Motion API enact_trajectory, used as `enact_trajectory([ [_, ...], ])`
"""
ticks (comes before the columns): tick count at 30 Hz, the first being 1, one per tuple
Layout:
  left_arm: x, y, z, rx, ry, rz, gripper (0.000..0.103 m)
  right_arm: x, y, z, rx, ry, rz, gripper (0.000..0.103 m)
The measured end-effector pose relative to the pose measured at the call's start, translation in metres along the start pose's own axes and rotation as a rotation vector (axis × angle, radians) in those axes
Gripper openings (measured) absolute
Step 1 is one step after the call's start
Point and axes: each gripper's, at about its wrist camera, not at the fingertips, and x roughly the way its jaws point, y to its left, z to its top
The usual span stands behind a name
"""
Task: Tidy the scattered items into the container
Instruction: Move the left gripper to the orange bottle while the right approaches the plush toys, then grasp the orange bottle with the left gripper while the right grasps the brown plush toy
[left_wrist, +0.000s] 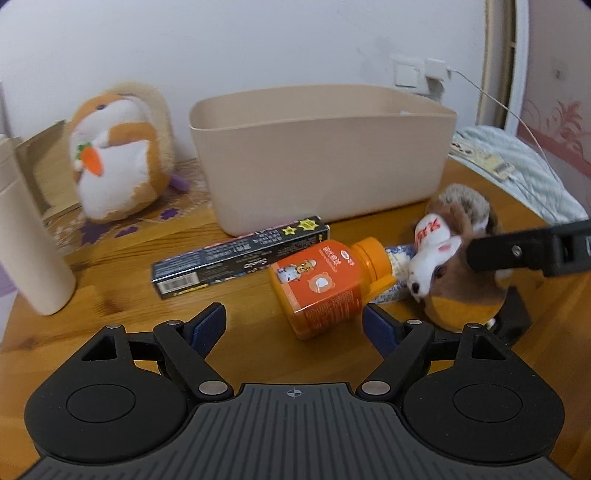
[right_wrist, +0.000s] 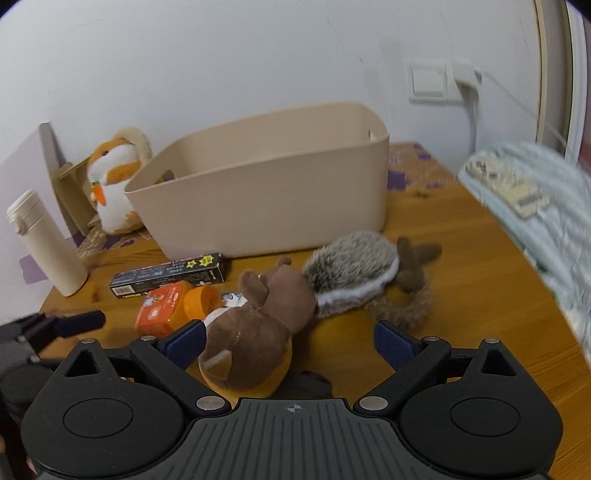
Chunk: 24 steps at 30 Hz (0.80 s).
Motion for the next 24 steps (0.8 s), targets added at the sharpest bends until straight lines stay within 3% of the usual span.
enact_trajectory([
  [10,0.036,0.001,0.005,0.166,-0.024,-0.145,0.082,0.025,0.022,0.007,-0.003,0.046,-0.069,0.103],
  [19,0.054,0.007,0.008,0.132,-0.028,-0.212,0.078,0.04,0.023,0.009,-0.004,0.06,-0.111,0.102],
  [22,0.056,0.009,0.004,0.124,-0.021,-0.217,0.075,0.043,0.017,0.006,0.023,0.082,-0.088,0.096],
  [24,0.053,0.014,0.002,0.105,-0.022,-0.223,0.074,0.042,0.013,0.004,0.037,0.079,-0.074,0.078],
])
